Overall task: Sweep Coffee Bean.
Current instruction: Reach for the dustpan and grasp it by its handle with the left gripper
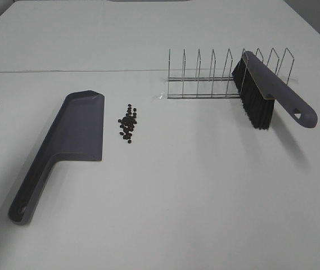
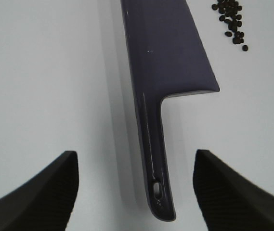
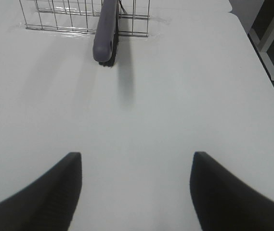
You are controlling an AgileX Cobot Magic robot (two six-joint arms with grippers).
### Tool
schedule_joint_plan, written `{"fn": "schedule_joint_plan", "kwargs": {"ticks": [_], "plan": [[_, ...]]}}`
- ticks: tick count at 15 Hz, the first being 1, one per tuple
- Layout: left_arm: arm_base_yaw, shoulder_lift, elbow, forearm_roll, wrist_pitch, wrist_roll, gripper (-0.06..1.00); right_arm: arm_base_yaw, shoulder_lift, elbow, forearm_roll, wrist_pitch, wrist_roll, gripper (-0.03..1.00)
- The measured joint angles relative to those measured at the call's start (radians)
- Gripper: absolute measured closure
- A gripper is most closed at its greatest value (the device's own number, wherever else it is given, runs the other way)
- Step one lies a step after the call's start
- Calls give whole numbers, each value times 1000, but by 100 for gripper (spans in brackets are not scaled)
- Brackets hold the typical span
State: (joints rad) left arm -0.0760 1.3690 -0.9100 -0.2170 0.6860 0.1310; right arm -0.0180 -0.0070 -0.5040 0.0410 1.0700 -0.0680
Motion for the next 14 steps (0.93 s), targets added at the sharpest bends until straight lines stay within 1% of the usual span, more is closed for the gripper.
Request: {"fn": "schedule_joint_plan", "kwargs": {"ticks": [5,6,8,9,11,14], "plan": [[0,200,-7,1,4,-74,30,0,0,0,0,0,0,35],[-7,230,-7,3,-7,-80,30,0,0,0,0,0,0,35],[-48,276,-7,12,-26,-96,30,0,0,0,0,0,0,35],[-88,312,-7,62,-47,-173,30,0,0,0,0,0,0,35],[-95,341,-7,100,-70,-239,30,0,0,0,0,0,0,35],[-110,391,-7,109,-91,-263,30,0,0,0,0,0,0,35]]}}
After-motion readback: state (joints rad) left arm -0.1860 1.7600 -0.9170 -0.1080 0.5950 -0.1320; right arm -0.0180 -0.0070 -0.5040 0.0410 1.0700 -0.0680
